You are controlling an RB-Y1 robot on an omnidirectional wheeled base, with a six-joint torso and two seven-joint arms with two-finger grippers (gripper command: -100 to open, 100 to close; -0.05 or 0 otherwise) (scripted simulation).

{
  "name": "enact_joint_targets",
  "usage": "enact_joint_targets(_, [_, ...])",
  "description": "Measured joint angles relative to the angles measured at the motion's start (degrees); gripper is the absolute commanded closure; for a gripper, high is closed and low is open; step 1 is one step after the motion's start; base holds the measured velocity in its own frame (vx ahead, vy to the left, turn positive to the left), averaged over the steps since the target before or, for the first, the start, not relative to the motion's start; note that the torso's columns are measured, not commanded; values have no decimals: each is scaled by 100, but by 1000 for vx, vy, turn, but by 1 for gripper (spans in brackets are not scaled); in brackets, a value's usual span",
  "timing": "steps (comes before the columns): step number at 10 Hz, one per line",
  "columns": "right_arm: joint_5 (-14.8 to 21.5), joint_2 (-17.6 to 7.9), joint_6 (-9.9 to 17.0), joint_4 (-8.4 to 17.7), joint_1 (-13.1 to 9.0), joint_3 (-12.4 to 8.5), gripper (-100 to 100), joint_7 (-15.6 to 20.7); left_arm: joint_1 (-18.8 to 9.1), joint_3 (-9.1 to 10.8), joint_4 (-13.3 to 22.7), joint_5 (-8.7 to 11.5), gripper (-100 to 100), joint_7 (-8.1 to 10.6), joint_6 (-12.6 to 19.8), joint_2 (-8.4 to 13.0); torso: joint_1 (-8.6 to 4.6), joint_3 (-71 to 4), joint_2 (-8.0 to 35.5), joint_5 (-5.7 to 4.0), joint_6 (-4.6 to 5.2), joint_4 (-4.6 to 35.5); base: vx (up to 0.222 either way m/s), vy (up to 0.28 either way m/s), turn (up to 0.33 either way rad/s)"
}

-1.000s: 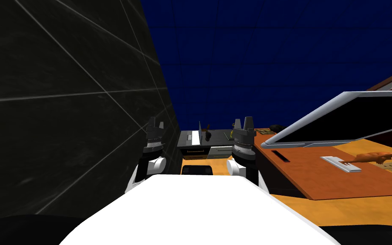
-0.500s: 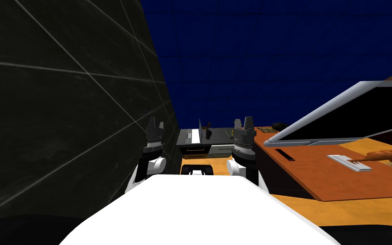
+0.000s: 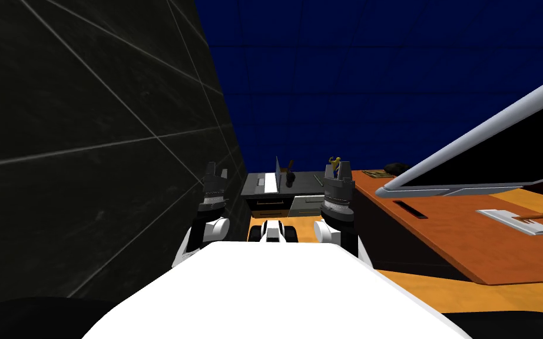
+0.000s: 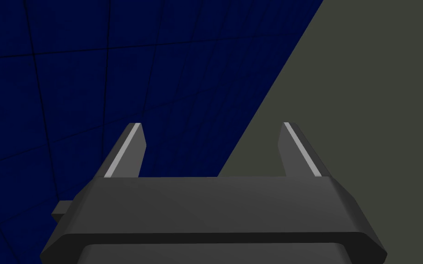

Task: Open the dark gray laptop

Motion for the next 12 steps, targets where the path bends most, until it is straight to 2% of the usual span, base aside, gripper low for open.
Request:
enact_joint_targets(2, [0,1,0,1,1,1,0,0,-54,89,97,-49,-100,-58,138,220,-15,-142,61,-5,1,71,35,-167,20])
enact_joint_targets(4, [0,2,0,0,0,2,0,0,-62,178,231,-124,-100,-139,273,329,-2,-137,84,-2,0,82,22,-193,28])
enact_joint_targets(7, [0,1,0,0,0,1,0,0,-151,340,440,-232,-100,-265,542,395,15,-143,76,3,0,79,48,-210,29])
enact_joint_targets(12, [0,1,0,1,0,1,0,0,-269,624,820,-417,-100,-473,987,385,5,-137,84,1,0,83,41,-195,28])
